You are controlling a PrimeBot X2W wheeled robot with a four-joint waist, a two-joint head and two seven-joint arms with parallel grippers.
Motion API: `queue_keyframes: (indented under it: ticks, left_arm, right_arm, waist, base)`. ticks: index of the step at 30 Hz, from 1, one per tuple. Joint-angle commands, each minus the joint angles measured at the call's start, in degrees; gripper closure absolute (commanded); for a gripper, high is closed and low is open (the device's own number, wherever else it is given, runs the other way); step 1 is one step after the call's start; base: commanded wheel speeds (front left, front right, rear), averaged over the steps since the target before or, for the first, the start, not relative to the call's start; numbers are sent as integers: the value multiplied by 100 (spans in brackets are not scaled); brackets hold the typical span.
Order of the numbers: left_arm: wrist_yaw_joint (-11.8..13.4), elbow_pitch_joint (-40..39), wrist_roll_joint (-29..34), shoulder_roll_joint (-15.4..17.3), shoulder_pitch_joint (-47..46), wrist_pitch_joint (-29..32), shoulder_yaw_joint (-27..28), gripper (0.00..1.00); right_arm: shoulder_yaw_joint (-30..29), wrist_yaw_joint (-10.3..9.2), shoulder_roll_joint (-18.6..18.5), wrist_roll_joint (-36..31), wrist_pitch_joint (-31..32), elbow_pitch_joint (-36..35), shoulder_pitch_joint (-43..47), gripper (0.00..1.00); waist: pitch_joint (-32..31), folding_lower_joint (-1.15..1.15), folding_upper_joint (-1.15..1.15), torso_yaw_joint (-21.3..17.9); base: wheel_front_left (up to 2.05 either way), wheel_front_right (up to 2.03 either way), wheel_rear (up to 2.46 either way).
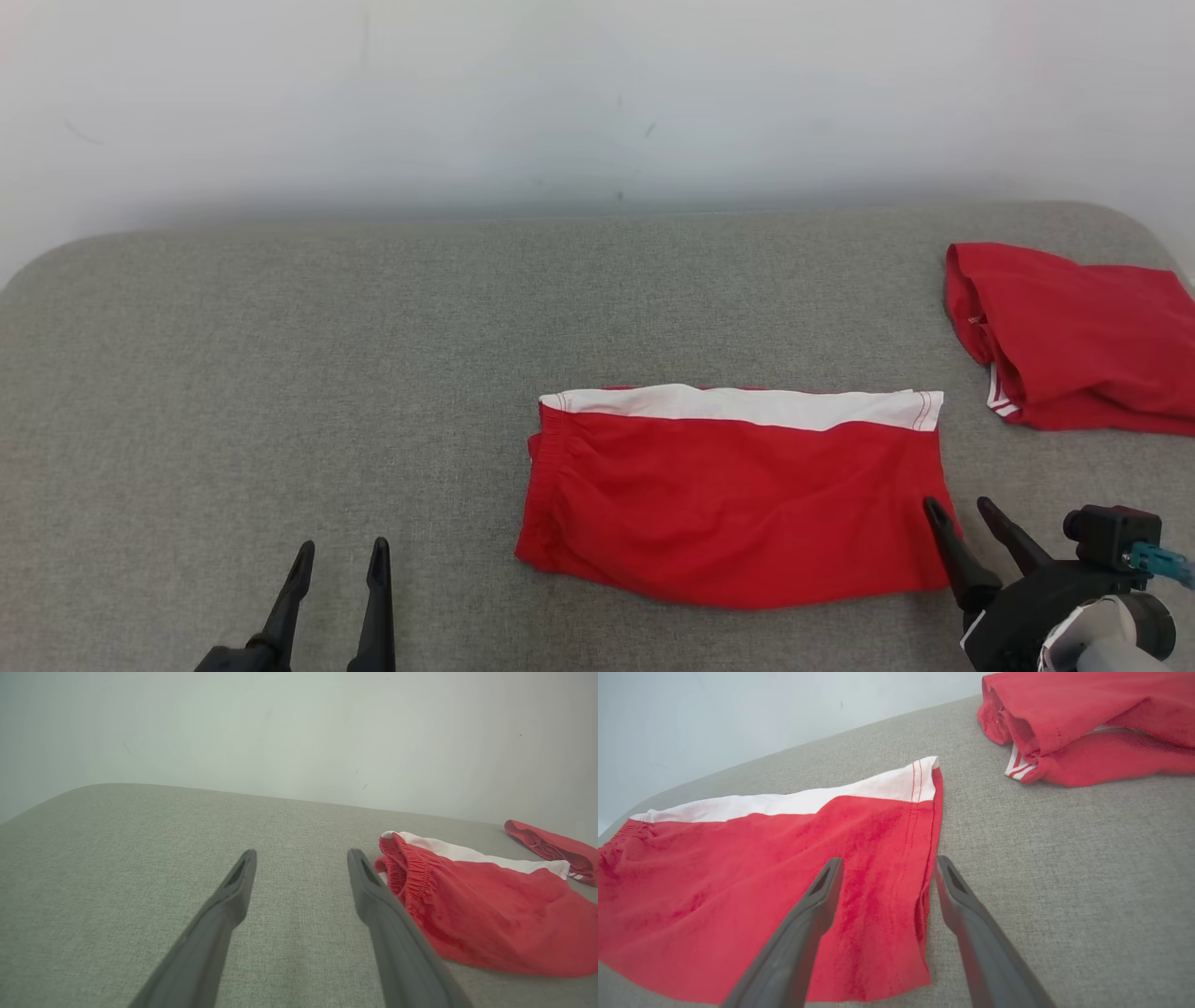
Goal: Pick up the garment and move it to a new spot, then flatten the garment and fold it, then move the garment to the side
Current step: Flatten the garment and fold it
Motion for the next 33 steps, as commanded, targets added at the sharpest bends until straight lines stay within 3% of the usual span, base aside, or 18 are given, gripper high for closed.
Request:
queue_keyframes:
  ticks: [1, 14, 21, 22, 24, 33]
  left_arm:
    - [5, 12, 48, -2, -17, -14, 6, 0]
    - [5, 68, 17, -2, -96, -14, -69, 0]
    - [5, 57, 35, -2, -82, -14, -50, 0]
    - [5, 60, 34, -3, -77, -14, -37, 0]
    - [5, 61, 25, -3, -76, -14, -21, 0]
    - [5, 86, -8, -3, -92, -14, 6, 0]
  right_arm:
    - [-80, 1, 98, -112, -20, 109, -87, 0]
    - [-168, 1, 624, -530, 643, 1580, -814, 0]
    - [-101, 1, 869, -260, 956, 1871, -914, 0]
    - [-64, 1, 905, -229, 1015, 1878, -922, 27]
    - [3, 7, 969, -170, 1093, 1853, -933, 100]
    - [-41, -7, 652, 38, 841, 2057, -1009, 100]
  waist:
    - [-12, 0, 0, -20]
    - [24, 0, 0, 133]
    - [94, 0, 0, 245]
    - [102, 0, 0, 249]
    - [115, 0, 0, 258]
    - [106, 0, 0, 271]
  base:
    - [0, 0, 0]
    - [0, 0, 0]
    - [0, 0, 0]
    - [0, 0, 0]
    - [0, 0, 0]
    - [0, 0, 0]
